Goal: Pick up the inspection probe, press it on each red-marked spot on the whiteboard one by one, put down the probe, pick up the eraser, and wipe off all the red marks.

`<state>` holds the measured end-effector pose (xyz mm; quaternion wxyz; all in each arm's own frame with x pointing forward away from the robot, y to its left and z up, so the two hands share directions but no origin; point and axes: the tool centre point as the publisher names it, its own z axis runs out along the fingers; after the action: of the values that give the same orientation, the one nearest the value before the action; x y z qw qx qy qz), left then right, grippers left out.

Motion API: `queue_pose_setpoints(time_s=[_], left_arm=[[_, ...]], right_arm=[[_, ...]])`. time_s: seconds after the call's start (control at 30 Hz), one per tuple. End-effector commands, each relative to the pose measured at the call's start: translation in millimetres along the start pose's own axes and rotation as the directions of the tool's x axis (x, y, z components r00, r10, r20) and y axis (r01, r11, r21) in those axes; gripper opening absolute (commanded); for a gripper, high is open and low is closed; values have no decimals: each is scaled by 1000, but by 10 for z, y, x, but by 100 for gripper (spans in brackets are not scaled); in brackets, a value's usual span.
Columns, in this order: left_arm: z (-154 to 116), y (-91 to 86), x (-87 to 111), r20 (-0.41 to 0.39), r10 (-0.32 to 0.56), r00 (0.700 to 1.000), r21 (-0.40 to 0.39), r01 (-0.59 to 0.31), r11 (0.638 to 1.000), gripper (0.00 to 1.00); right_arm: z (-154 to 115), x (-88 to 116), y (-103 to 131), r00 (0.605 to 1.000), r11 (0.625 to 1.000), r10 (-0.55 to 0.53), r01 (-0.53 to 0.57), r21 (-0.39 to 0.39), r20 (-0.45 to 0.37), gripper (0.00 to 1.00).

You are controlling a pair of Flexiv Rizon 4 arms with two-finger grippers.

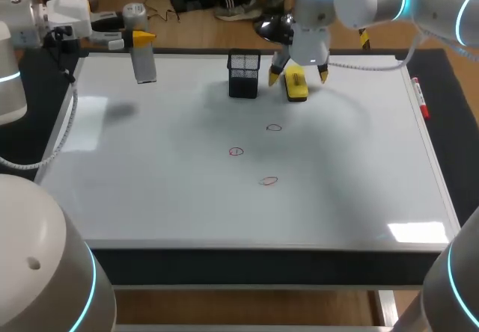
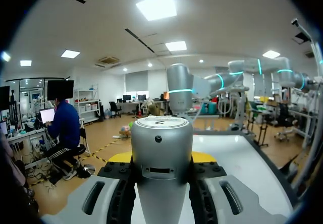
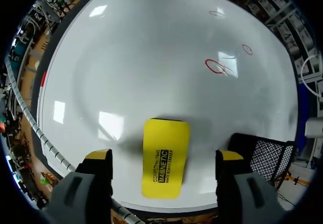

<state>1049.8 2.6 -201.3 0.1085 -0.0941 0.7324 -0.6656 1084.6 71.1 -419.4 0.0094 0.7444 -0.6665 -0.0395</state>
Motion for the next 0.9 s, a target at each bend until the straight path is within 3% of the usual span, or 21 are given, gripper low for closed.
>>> queue_pose_setpoints(time_s=[0.03, 0.37, 0.57, 0.77, 0.9], left_arm=[[-1, -5, 5, 1, 2, 1000, 1, -2, 1000, 0], [-1, -5, 5, 1, 2, 1000, 1, -2, 1000, 0], [-1, -5, 5, 1, 2, 1000, 1, -2, 1000, 0], [-1, -5, 5, 1, 2, 1000, 1, -2, 1000, 0], [-1, -5, 5, 1, 2, 1000, 1, -2, 1000, 0]], right_arm=[[-7, 5, -24, 1000, 1000, -7, 7, -4, -3, 0], [-242, 132, 4, 999, 997, 53, -52, 60, -9, 0], [-425, 347, -1, 979, 975, 204, -203, 94, -5, 0], [-557, 665, 41, 921, 916, 388, -388, 100, 24, 0], [-605, 877, 128, 851, 847, 524, -525, 85, 34, 0]])
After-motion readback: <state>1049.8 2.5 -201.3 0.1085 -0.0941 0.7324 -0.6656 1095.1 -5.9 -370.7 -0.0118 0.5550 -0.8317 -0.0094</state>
